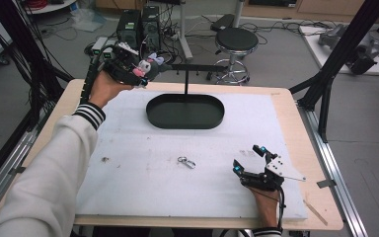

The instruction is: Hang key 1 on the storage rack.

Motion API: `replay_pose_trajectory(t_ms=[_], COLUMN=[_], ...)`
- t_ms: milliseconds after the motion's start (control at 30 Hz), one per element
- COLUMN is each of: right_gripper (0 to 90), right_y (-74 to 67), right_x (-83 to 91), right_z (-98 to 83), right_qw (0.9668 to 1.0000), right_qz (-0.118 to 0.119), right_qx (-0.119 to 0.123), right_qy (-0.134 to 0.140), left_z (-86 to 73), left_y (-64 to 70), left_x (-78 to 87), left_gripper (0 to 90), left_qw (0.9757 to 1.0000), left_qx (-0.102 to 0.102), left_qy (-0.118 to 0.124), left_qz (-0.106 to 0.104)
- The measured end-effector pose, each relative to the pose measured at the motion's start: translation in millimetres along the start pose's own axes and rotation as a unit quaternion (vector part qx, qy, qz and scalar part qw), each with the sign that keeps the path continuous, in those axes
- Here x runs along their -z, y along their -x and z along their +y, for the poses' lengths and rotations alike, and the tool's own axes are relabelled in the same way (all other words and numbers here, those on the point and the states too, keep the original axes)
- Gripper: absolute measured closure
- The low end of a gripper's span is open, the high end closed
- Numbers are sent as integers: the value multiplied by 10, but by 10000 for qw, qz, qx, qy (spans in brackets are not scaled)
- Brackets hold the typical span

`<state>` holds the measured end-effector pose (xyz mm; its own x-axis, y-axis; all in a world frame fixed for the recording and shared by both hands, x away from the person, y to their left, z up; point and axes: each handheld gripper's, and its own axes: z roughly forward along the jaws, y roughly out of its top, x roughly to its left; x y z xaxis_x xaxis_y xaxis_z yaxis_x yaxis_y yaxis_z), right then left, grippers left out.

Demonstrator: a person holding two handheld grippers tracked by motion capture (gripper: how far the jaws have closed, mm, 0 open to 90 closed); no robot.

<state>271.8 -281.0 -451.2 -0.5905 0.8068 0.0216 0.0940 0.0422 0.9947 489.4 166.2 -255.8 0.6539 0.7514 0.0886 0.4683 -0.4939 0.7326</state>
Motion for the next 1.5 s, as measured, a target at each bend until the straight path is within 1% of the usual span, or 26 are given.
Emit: replay_pose_trajectory(t_ms=[33,100,167,367,633,700,833,967,1067,1167,1333,1433,1500], right_gripper=[95,95,95,95,95,95,95,95,95,95,95,95,95], right_y=[0,0,1,0,1,2,1,1,-1,0,-1,-1,0], right_x=[0,0,0,1,1,0,0,-1,-1,-1,0,-1,-1], right_z=[0,0,0,0,0,0,0,-1,0,0,0,0,0], right_qw=[10000,10000,10000,10000,10000,10000,10000,10000,10000,10000,10000,10000,10000], right_qz=[0,-2,-5,-12,-10,-4,-14,-4,-4,-1,5,-1,-1], right_qx=[-4,2,12,0,3,8,10,31,20,41,46,65,64], right_qy=[-1,1,-3,3,3,6,6,1,-3,-9,-10,-4,-2], left_z=[1,5,12,113,108,100,37,-64,-130,-199,-237,-265,-297], left_y=[3,-5,-7,-1,-20,-26,-62,-117,-149,-181,-198,-199,-200], left_x=[-8,-22,-39,-88,-119,-118,-121,-123,-103,-84,-70,-68,-79], left_gripper=[529,528,529,528,528,528,528,528,528,528,528,528,528], left_qw=[10000,10000,10000,10000,10000,10000,9999,9997,9995,9994,9994,9994,9994], left_qx=[36,18,54,-9,8,48,109,208,271,309,309,325,315], left_qy=[19,15,26,0,-25,-7,-22,-34,-5,-31,-84,-35,-80], left_qz=[9,9,26,50,71,79,111,125,137,138,131,114,114])
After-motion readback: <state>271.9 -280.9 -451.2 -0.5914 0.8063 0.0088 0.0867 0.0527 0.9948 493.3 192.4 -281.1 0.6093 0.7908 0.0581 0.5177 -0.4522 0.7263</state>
